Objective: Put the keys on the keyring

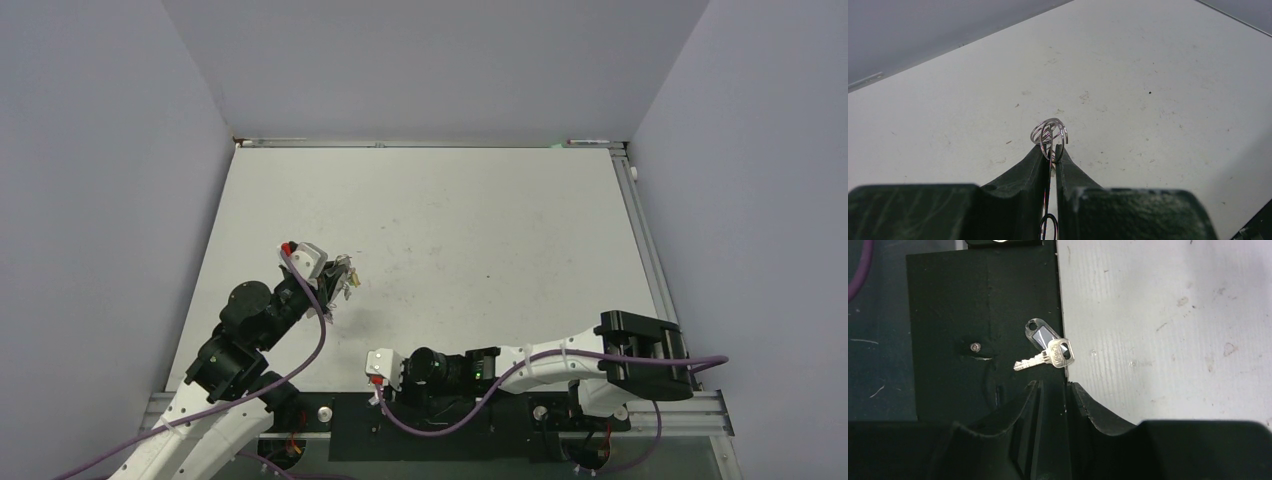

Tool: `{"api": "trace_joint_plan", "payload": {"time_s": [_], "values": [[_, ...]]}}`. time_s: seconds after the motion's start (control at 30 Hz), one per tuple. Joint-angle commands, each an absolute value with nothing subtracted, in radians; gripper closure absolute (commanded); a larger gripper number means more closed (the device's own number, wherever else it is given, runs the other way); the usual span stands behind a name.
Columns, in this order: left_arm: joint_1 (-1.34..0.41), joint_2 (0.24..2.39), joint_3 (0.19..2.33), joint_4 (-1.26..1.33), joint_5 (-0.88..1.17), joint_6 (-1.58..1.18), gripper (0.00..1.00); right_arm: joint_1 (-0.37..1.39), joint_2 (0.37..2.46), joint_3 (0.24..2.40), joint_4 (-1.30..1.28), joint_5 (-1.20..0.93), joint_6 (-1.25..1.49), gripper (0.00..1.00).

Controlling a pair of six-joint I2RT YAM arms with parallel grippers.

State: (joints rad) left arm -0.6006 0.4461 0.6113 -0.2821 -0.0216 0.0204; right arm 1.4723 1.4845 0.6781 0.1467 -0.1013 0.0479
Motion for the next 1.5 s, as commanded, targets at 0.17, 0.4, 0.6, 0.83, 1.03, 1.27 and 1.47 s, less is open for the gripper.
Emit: {"api": "trace_joint_plan", "payload": {"time_s": [0.17,0.4,0.6,0.83,1.03,1.27,1.47], "values": [[-0.597,0.452,0.620,-0.229,-0.018,0.029,1.00,1.449,1.563,0.676,0.274,-0.191,0.008,0.81],[-0.597,0.456,0.620,-0.229,-0.017,0.029,1.00,1.422,1.600,0.678,0.302,-0.202,0.008,0.81],[-0.595,0.460,0.621,-0.230,-0.014,0.029,1.00,1.415,1.623,0.678,0.320,-0.206,0.008,0.81],[-0.594,0.459,0.621,-0.230,-0.015,0.028,1.00,1.416,1.651,0.690,0.321,-0.218,0.008,0.82],[-0.591,0.462,0.621,-0.230,-0.012,0.028,1.00,1.416,1.661,0.692,0.325,-0.218,0.008,0.85],[-0.591,0.461,0.621,-0.230,-0.010,0.026,1.00,1.410,1.691,0.706,0.311,-0.213,0.012,0.87],[-0.590,0.461,0.621,-0.230,-0.009,0.027,1.00,1.408,1.697,0.709,0.303,-0.218,0.012,0.93]]}}
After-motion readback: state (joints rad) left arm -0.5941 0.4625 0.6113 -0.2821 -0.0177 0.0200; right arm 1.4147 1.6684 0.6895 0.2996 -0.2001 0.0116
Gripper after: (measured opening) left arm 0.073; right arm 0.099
